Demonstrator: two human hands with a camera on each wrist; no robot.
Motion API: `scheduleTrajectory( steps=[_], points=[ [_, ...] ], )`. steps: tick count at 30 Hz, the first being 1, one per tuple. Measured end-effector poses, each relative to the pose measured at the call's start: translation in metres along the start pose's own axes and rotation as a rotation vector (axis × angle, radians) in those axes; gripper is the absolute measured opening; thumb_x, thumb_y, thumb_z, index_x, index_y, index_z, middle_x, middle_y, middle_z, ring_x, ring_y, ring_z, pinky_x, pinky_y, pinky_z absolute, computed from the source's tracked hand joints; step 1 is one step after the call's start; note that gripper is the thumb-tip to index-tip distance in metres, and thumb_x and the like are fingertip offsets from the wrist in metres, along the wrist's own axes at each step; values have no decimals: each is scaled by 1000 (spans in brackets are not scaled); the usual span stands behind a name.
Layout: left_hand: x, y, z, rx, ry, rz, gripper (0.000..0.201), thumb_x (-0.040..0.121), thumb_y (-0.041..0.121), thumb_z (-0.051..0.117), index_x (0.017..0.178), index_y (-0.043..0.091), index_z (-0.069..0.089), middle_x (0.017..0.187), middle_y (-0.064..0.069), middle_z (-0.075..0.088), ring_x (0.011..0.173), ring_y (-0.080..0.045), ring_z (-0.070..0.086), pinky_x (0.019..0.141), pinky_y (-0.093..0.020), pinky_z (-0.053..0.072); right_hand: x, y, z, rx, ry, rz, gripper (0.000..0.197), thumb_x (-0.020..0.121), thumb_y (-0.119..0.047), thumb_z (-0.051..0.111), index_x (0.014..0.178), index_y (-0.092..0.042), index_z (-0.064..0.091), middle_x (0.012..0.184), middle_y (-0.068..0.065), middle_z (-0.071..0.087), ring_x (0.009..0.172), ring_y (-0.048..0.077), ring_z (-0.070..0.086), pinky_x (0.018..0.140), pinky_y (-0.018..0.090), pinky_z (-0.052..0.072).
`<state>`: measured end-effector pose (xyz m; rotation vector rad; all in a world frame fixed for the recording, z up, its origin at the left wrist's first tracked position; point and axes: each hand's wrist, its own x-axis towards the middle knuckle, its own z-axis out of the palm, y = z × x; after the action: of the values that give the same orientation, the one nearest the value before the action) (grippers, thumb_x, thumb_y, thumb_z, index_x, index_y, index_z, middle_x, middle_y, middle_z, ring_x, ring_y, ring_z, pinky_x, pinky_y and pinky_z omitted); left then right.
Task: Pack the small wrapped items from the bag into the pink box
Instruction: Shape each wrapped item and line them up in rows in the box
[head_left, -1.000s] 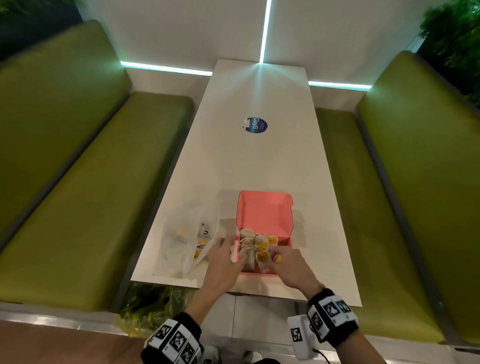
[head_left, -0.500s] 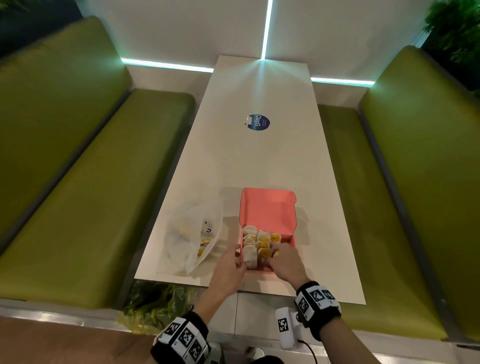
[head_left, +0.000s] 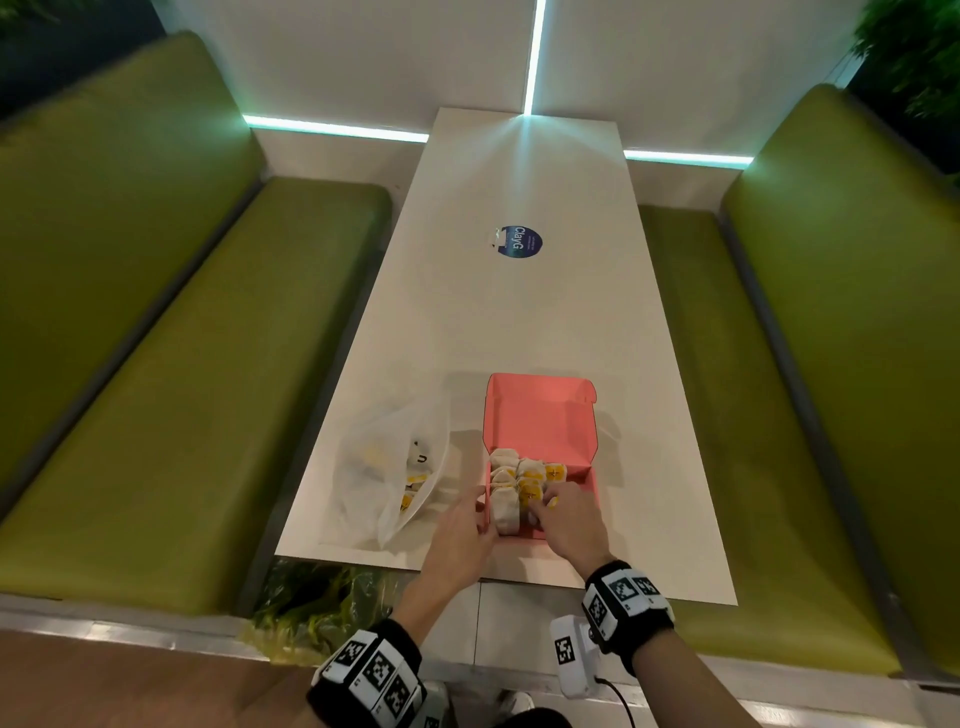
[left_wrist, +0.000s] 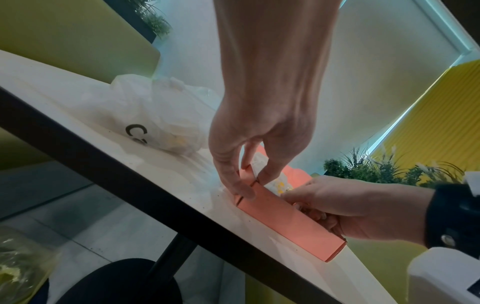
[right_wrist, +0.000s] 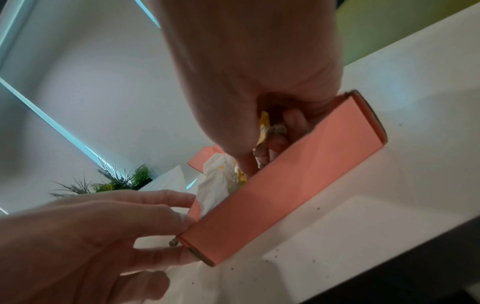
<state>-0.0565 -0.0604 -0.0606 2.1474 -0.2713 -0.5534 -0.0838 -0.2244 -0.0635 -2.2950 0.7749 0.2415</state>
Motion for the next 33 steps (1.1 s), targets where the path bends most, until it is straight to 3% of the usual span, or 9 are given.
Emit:
scheduleTrajectory(
  steps=[7, 9, 12, 14, 18, 23, 26, 30, 33],
  points=[
    [-1, 0, 1, 32, 12, -17, 47, 95, 23, 59, 140, 20, 46, 123, -3, 63, 103, -17, 62, 91, -40, 55, -8, -3, -14, 44, 6, -33, 30, 85, -33, 71, 64, -18, 56, 68, 0, 61, 74, 23, 62, 68, 36, 49],
    [-3, 3, -1, 46, 36, -19, 51, 97, 26, 57, 145, 19, 40, 128, -3, 59, 109, -17, 59, 96, -36, 51, -12, -3, -20, 67, 21, -31, 26, 84, -32, 71, 70, -13, 60, 73, 1, 62, 77, 24, 61, 71, 37, 50],
    [-10, 16, -8, 71, 135, 50, 47, 100, 35, 51, 144, 24, 40, 127, 0, 53, 113, -16, 53, 93, -31, 47, -21, -3, -33, 211, 53, -66, 23, 88, -36, 69, 86, -12, 65, 86, -2, 64, 79, 17, 61, 67, 23, 46],
    [-11, 27, -11, 79, 174, 138, 39, 99, 36, 52, 137, 28, 48, 125, 4, 52, 114, -15, 51, 92, -32, 47, -30, -9, -44, 442, 23, -90, 25, 97, -38, 57, 94, -14, 66, 87, 3, 67, 74, 15, 60, 59, 14, 43],
    [-6, 54, -9, 86, 124, 333, 29, 98, 37, 56, 124, 24, 61, 122, 7, 53, 115, -10, 45, 94, -26, 41, -41, -22, -60, 795, -135, -93, 34, 108, -34, 27, 117, -27, 59, 82, 11, 62, 59, 13, 54, 56, 27, 45],
    [7, 76, -1, 113, 0, 397, 21, 96, 33, 59, 112, 21, 66, 111, 6, 56, 105, -16, 47, 89, -27, 38, -43, -28, -67, 911, -235, -104, 50, 103, -54, 14, 132, -34, 49, 90, 13, 57, 78, 26, 52, 70, 38, 47],
    [12, 78, -2, -58, -6, 360, 4, 93, 21, 65, 96, 20, 66, 96, 8, 61, 90, -13, 55, 80, -27, 41, -43, -26, -70, 883, -268, -140, 40, 106, -46, 22, 126, -31, 53, 92, 16, 58, 81, 29, 55, 74, 41, 49],
    [13, 80, -11, -279, -47, 316, 4, 90, 19, 66, 87, 19, 64, 83, 7, 66, 84, -16, 62, 77, -31, 50, -46, -12, -67, 778, -291, -171, 30, 106, -26, 40, 107, -8, 64, 84, 8, 66, 73, 23, 63, 67, 38, 50],
    [15, 80, -20, -319, -40, 286, 5, 91, 9, 65, 89, 13, 66, 87, 3, 69, 84, -10, 63, 77, -21, 50, -46, 4, -59, 645, -249, -266, 18, 102, -13, 52, 99, -15, 69, 87, 14, 68, 73, 20, 63, 60, 35, 50]
  ],
)
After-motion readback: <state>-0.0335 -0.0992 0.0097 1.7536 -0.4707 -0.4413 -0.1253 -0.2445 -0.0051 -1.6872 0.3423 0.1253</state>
